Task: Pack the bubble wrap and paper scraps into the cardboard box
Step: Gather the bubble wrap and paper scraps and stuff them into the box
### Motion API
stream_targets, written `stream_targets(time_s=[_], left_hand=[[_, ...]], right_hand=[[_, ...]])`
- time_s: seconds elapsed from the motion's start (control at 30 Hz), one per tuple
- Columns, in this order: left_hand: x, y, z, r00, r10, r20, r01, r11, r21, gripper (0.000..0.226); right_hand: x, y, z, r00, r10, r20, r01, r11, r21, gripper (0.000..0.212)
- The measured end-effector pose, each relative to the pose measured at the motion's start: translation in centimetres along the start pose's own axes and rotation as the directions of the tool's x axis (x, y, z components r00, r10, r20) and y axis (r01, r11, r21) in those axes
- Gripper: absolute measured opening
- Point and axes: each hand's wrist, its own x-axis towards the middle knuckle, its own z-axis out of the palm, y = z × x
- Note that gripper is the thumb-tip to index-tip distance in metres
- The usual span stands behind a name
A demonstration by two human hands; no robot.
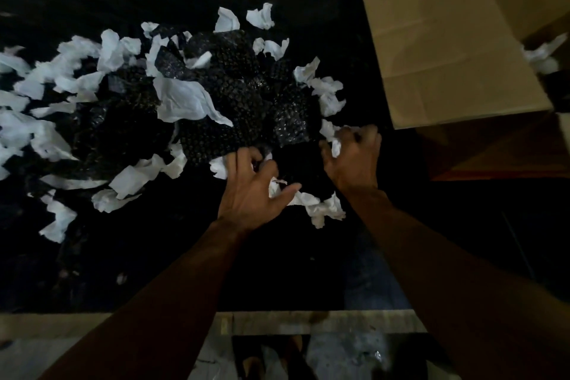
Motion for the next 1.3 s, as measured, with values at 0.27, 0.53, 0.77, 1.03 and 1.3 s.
stream_targets(time_s=[0.27,0.53,0.77,1.03,1.3], left_hand=[[0.2,0.2,0.3,0.999,-0.001,0.035,0.005,0.994,-0.109,0.016],[-0.6,1.3,-1.5,0.998,-0.043,0.036,0.049,0.983,-0.174,0.024],[-7.4,1.8,-3.3,0.987,-0.114,-0.116,0.099,0.987,-0.123,0.04],[-8.4,0.5,-2.7,0.997,-0.074,-0.021,0.066,0.967,-0.244,0.036],[-4.3,1.2,-9.0,0.994,-0.078,0.071,0.093,0.965,-0.243,0.028]], right_hand=[[0.7,-0.6,-3.1,0.991,0.097,0.086,-0.117,0.956,0.269,0.023],[-7.4,-3.6,-9.5,0.996,0.029,-0.083,0.003,0.931,0.364,0.036],[-12.5,-3.8,-3.5,0.986,-0.117,0.115,0.113,0.993,0.04,0.041],[-11.5,-3.8,-1.9,0.996,-0.085,0.004,0.084,0.989,0.121,0.013],[-11.7,-4.6,-9.2,0.972,0.115,0.205,-0.194,0.882,0.429,0.033]])
